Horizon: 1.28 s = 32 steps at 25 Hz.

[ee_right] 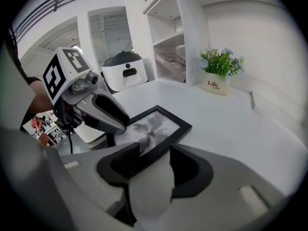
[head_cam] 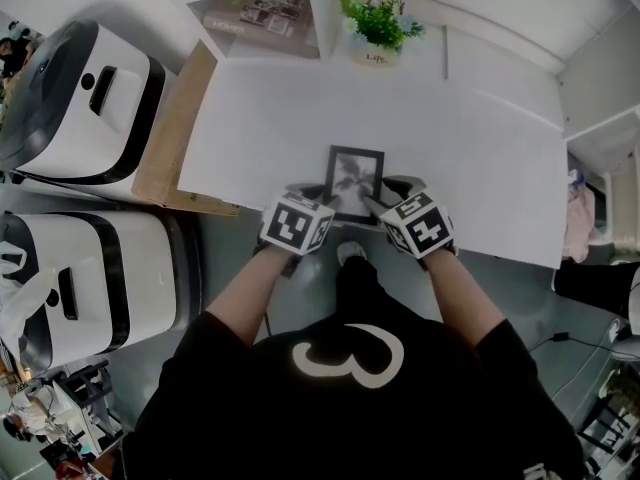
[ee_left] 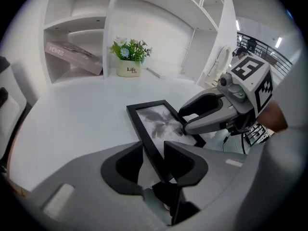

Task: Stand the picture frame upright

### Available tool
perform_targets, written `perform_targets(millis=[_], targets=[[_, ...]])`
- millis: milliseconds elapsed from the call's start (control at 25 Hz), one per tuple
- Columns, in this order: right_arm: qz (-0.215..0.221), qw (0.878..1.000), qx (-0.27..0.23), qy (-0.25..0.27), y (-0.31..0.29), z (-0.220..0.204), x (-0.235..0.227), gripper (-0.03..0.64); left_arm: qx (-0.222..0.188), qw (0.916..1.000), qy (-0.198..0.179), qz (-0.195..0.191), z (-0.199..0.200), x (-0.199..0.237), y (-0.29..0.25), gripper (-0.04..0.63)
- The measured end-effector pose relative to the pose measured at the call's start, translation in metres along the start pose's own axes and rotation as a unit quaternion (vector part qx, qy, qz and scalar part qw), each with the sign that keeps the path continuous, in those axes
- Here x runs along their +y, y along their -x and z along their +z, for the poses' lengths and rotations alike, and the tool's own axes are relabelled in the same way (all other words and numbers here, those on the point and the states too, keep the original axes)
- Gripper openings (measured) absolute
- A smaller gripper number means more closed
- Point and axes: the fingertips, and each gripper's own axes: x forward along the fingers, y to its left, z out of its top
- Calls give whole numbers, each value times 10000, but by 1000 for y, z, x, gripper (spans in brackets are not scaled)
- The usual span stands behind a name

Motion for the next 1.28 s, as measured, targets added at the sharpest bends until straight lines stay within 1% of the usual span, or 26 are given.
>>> perform_targets(millis=[280, 480, 760, 1080, 1200, 1280], targets=[[33, 10000, 31, 77, 12, -19, 15, 196, 50, 10000, 43, -5, -21, -21, 6, 142], [55, 10000, -6, 47, 19, -29, 22, 196, 16, 10000, 22, 24, -23, -31, 12, 140], [109, 9999, -51, 24, 26, -37, 24, 196, 77, 10000, 21, 13, -28, -42, 13, 137], [150, 9998, -83, -131, 29, -41, 28, 196, 59, 9992, 365, -152, -35, -44, 13, 129], [263, 9986, -221, -410, 36, -36, 29, 196, -74, 9978, 563, -341, -33, -43, 18, 136], [394, 9963, -272, -719, 45, -39, 30, 196, -178, 9947, 817, -595, -33, -42, 22, 155]])
